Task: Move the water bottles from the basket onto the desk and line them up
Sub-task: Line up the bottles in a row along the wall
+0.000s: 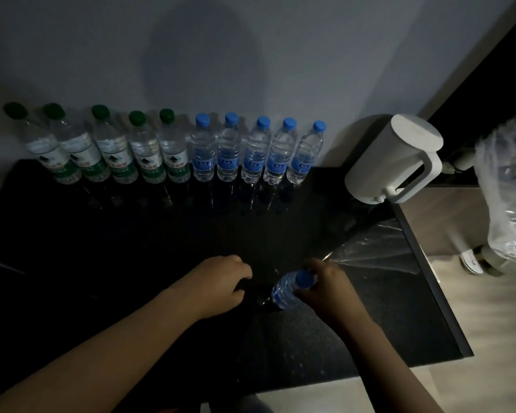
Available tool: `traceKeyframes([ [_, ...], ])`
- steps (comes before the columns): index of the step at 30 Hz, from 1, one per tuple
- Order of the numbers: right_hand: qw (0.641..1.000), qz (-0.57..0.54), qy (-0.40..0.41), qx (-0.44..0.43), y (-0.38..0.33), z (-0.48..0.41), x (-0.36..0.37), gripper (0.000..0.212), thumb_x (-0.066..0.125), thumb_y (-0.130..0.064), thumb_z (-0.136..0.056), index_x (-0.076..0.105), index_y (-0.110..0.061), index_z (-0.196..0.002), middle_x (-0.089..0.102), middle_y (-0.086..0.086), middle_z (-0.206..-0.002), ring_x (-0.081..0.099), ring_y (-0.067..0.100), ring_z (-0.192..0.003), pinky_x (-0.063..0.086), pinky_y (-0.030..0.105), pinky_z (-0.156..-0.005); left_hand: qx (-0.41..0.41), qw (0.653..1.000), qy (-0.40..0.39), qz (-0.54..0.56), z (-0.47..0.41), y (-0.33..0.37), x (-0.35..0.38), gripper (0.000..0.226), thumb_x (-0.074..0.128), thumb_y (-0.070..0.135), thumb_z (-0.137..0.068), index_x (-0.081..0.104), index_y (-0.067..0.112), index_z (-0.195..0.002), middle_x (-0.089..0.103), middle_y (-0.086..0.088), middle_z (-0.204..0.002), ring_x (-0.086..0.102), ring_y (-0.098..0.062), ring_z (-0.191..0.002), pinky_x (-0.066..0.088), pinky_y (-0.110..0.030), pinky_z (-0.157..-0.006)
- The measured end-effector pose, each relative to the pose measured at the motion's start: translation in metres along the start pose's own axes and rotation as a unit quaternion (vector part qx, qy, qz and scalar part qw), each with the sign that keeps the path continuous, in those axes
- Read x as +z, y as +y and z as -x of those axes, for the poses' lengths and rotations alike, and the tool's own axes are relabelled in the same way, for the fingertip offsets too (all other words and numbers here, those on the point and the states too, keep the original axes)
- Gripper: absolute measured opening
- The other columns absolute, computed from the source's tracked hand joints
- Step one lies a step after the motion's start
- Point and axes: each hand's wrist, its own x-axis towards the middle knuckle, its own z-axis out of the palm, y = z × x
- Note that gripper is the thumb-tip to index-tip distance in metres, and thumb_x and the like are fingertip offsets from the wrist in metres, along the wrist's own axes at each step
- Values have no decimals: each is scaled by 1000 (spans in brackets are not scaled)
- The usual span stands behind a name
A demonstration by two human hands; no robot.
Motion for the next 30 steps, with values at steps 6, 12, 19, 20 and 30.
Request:
traceKeyframes([
  [6,1000,12,11,-22,-1,-7,-1,24,67,-12,-80,64,-12,-104,59,5,-107,59,17,-91,53,32,-79,-6,1000,1,10,-3,-3,2,39,56,32,-90,50,31,-128,49,11,-129,53,-5,-109,48,-25,-92],
  [12,999,2,23,-29,1,-16,-15,25,72,-20,-77,66,-13,-100,64,2,-100,62,14,-86,56,33,-76,-8,1000,19,20,-10,-11,-5,38,57,32,-90,52,31,-127,50,12,-128,53,-4,-107,48,-23,-91],
  [19,999,-11,45,-27,-4,-35,-50,26,75,-27,-75,65,-12,-94,65,0,-89,63,12,-76,58,33,-69,-6,998,45,46,-20,-21,-18,37,58,31,-90,53,29,-127,50,12,-128,52,-4,-110,44,-20,-91],
  [20,999,-10,46,-23,-5,-40,-56,26,75,-29,-75,65,-13,-93,64,0,-87,63,11,-75,58,33,-68,-6,998,48,47,-22,-23,-19,37,58,32,-90,53,30,-126,51,12,-127,52,-4,-110,43,-19,-91],
  [30,995,30,94,1,-8,-116,-95,27,76,-39,-73,59,-20,-82,60,-3,-78,60,9,-69,56,29,-60,-14,995,63,79,-48,-44,-38,34,62,31,-88,56,33,-121,52,16,-120,52,-1,-102,41,-14,-85],
])
